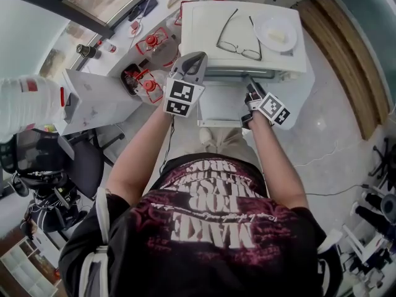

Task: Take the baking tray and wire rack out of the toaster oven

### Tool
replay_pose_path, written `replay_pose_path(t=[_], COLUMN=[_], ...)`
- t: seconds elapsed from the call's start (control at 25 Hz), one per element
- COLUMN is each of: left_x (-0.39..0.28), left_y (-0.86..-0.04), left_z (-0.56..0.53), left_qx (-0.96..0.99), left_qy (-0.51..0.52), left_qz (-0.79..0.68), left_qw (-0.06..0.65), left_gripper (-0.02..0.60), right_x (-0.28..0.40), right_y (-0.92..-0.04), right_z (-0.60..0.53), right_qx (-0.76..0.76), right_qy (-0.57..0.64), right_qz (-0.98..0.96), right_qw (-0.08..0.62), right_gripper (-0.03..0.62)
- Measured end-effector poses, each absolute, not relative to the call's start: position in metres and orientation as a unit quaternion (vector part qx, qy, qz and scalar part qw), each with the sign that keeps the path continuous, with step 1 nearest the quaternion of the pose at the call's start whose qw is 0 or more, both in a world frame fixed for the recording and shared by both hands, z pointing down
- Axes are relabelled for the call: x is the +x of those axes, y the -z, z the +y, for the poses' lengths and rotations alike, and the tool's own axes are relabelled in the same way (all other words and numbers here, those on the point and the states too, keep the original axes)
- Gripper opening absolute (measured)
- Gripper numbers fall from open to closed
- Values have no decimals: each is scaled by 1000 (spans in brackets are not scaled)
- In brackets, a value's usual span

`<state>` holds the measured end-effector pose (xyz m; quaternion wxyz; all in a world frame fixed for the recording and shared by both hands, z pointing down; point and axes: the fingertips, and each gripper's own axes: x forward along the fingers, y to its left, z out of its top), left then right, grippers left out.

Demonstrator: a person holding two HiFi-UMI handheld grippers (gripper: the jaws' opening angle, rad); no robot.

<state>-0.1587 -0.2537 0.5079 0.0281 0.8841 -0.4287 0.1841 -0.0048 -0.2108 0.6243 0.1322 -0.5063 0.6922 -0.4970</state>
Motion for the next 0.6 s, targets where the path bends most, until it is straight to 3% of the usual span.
replay_pose_path(t=[0.12, 0.2, 0.6], left_x=[-160, -158, -155], left_y=[-509, -509, -510], left_z=[-254, -254, -248], left_qx=[883, 883, 886], left_qy=[-182, -182, -191], left_qz=[-431, -431, -422], left_qw=[31, 31, 24], left_gripper=[5, 5, 6], right_x=[-7, -11, -33], right_y=[-628, -630, -638], right_z=[-209, -210, -237], right_qx=[-506, -500, -485], right_qy=[497, 503, 515], right_qz=[693, 693, 694], right_qw=[131, 130, 137], right_gripper=[141, 209, 240])
